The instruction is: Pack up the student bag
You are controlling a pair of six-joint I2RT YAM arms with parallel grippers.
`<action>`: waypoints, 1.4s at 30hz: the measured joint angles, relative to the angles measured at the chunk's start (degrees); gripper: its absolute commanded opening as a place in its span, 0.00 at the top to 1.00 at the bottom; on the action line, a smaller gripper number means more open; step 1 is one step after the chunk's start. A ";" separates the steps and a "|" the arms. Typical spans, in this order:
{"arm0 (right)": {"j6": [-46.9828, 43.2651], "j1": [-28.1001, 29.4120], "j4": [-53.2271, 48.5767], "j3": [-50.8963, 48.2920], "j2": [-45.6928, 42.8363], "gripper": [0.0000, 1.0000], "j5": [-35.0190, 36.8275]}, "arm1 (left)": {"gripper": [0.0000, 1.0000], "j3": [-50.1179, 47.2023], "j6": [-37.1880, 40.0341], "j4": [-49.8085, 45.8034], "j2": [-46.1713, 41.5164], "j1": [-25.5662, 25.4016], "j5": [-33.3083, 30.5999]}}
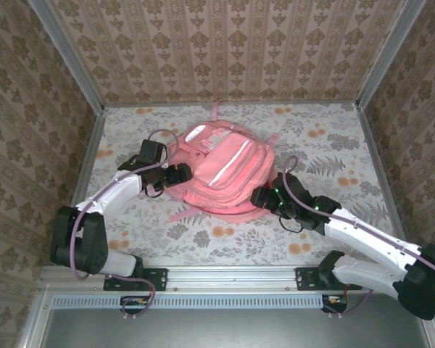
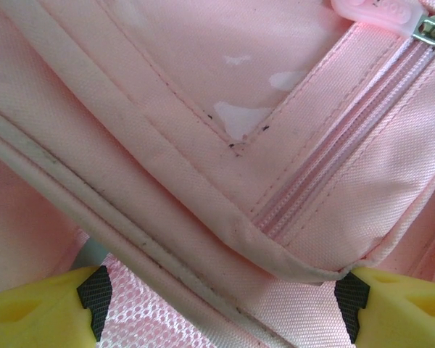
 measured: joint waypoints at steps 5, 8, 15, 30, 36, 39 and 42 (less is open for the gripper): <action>-0.42 0.13 0.46 1.11 -2.36 0.23 -0.11 | 0.29 -1.57 -1.75 2.78 0.04 -0.09 1.07; -1.62 0.11 2.34 2.86 1.64 0.34 -1.27 | 0.51 -2.14 -2.86 4.11 0.04 -0.17 1.40; -4.24 -1.46 4.09 6.80 12.72 0.74 -3.93 | 0.77 -4.31 -5.79 8.00 -0.70 -0.79 1.62; -18.56 -19.52 -0.98 22.47 28.33 0.92 -10.64 | 0.45 -7.15 -12.31 8.31 -8.22 -8.26 -4.11; -24.83 -21.64 -4.72 29.55 33.83 0.75 -11.10 | 0.39 -10.12 -15.08 6.12 -17.05 -10.93 -6.71; -26.51 -21.73 -5.73 31.26 34.34 0.62 -11.10 | 0.39 -14.14 -17.92 6.45 -20.63 -11.74 -7.10; -26.75 -21.68 -5.38 30.71 33.31 0.57 -11.08 | 0.40 -18.38 -20.90 8.39 -21.33 -12.24 -6.86</action>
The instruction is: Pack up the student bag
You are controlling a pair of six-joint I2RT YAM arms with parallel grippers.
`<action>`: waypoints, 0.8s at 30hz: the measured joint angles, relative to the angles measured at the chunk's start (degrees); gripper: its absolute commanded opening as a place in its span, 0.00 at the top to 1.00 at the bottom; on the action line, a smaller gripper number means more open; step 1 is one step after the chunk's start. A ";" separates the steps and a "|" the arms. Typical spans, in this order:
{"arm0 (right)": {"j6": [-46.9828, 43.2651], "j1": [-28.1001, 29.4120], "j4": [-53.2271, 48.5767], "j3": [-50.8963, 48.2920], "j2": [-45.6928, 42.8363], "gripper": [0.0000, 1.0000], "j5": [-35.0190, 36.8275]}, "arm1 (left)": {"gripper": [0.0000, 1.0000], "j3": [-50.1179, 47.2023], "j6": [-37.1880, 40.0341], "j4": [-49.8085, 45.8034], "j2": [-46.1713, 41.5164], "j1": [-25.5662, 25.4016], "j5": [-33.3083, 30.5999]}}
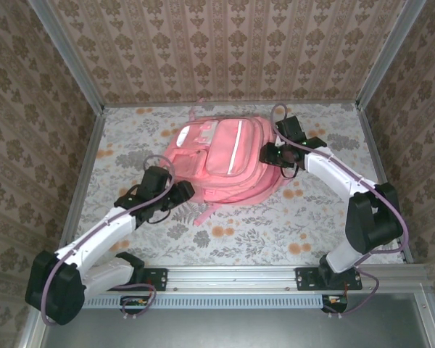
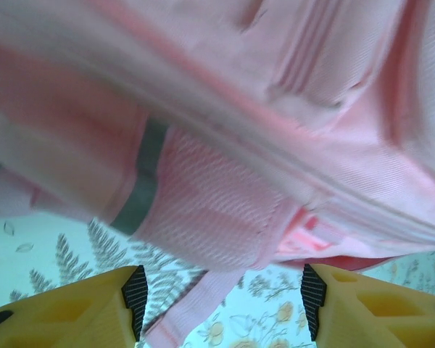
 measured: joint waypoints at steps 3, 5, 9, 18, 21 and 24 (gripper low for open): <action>0.35 0.98 0.63 -2.40 -3.50 0.54 0.07 | 0.40 -2.67 -2.82 2.69 1.51 0.00 0.31; 0.39 2.58 1.77 -4.52 -6.69 0.53 0.07 | 0.42 -2.95 -4.04 4.37 3.02 0.00 0.26; 0.37 7.91 5.35 -9.79 -14.16 0.51 1.57 | 0.41 -2.93 -6.14 9.70 6.49 0.00 0.31; 2.58 18.38 8.98 -18.62 -21.88 0.49 6.86 | 0.41 -2.95 -10.19 13.66 11.67 -0.37 0.00; 4.11 19.32 9.42 -21.59 -24.15 0.49 8.61 | 0.41 -2.95 -11.15 13.60 11.47 -1.09 -1.09; 4.50 22.45 10.69 -23.21 -25.03 0.49 10.58 | 0.40 -3.21 -12.92 13.18 10.78 -2.21 -2.80</action>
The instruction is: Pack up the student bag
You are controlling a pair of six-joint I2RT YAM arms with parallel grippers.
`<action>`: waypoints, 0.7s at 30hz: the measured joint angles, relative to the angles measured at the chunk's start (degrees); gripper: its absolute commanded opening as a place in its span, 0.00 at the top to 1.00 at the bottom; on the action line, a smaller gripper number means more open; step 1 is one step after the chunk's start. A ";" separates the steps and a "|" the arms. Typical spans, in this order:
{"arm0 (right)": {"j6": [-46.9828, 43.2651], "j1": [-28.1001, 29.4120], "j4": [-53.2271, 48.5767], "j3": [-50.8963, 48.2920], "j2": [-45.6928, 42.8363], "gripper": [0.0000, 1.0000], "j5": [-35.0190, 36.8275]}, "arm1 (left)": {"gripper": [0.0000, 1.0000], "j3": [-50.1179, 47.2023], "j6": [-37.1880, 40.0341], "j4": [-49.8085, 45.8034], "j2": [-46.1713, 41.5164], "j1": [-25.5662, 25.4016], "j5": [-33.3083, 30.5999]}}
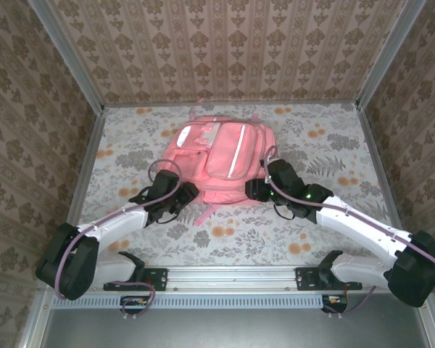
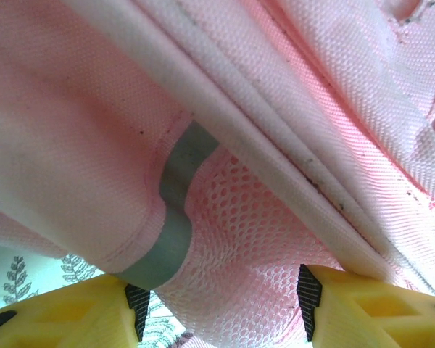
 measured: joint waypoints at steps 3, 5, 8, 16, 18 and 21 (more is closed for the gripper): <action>-0.17 4.24 2.56 -1.64 -0.02 0.50 1.99 | 0.42 -0.76 -1.73 -0.09 -0.17 -0.81 -1.44; -0.48 7.08 4.61 -2.78 -0.02 0.52 3.58 | 0.43 -1.25 -2.51 -0.09 0.04 -1.11 -1.99; -1.49 10.40 7.58 -3.54 0.81 0.54 5.33 | 0.46 -1.25 -3.28 0.76 1.64 -1.11 -2.60; -2.84 15.32 12.02 -3.52 6.69 0.54 7.85 | 0.81 -0.59 -3.74 5.22 6.51 -1.57 -3.67; -3.04 16.06 12.92 -3.52 7.52 0.55 7.93 | 0.91 0.17 -3.82 4.98 6.51 -1.70 -3.91; -3.43 17.14 14.40 -3.52 8.83 0.60 8.04 | 0.95 1.51 -3.89 3.26 5.75 -1.86 -4.52</action>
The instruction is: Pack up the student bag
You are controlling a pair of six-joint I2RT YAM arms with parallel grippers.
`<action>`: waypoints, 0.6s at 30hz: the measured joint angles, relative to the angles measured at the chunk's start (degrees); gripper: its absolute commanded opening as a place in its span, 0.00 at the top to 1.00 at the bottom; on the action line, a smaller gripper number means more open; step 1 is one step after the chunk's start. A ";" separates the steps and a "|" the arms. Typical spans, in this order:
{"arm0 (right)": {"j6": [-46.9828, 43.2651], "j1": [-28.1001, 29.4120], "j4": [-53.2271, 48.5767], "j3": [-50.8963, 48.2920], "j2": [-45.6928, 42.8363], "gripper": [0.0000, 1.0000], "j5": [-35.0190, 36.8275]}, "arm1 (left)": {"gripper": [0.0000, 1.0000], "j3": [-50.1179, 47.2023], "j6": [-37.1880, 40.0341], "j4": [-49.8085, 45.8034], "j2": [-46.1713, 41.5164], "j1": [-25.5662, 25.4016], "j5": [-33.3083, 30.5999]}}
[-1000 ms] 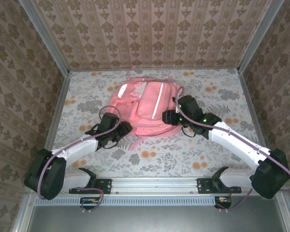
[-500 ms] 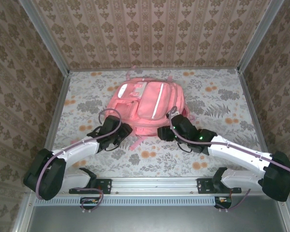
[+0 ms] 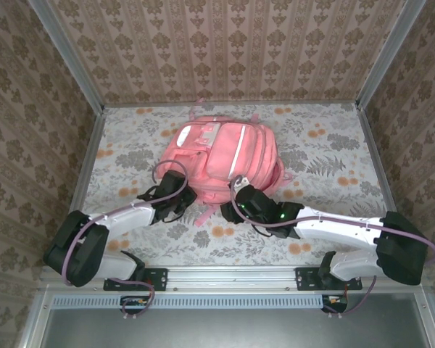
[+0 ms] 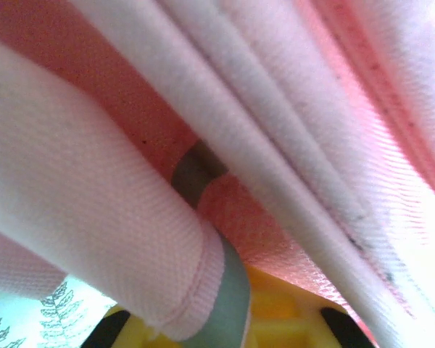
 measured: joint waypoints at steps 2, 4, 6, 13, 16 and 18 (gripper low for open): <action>-0.66 0.79 0.94 0.09 1.46 0.60 -0.04 | 0.96 1.11 0.02 -2.03 -0.98 -0.02 -0.22; -1.29 1.29 0.98 0.90 3.80 0.58 -0.39 | 0.96 1.99 0.09 -3.63 -2.03 -0.04 -0.61; -1.88 1.55 0.85 2.60 7.04 0.58 -1.05 | 0.96 2.56 0.22 -4.92 -2.86 -0.04 -0.94; -3.45 1.92 4.59 4.92 14.75 0.62 -2.21 | 0.96 2.67 0.17 -6.03 -3.17 -0.57 -1.42; -3.93 1.92 7.50 4.92 17.92 0.63 -2.12 | 0.96 3.10 0.17 -6.75 -3.21 -0.83 -1.66; -4.13 1.92 9.57 4.92 20.33 0.65 -1.92 | 0.96 3.30 0.13 -7.37 -3.67 -0.87 -1.81</action>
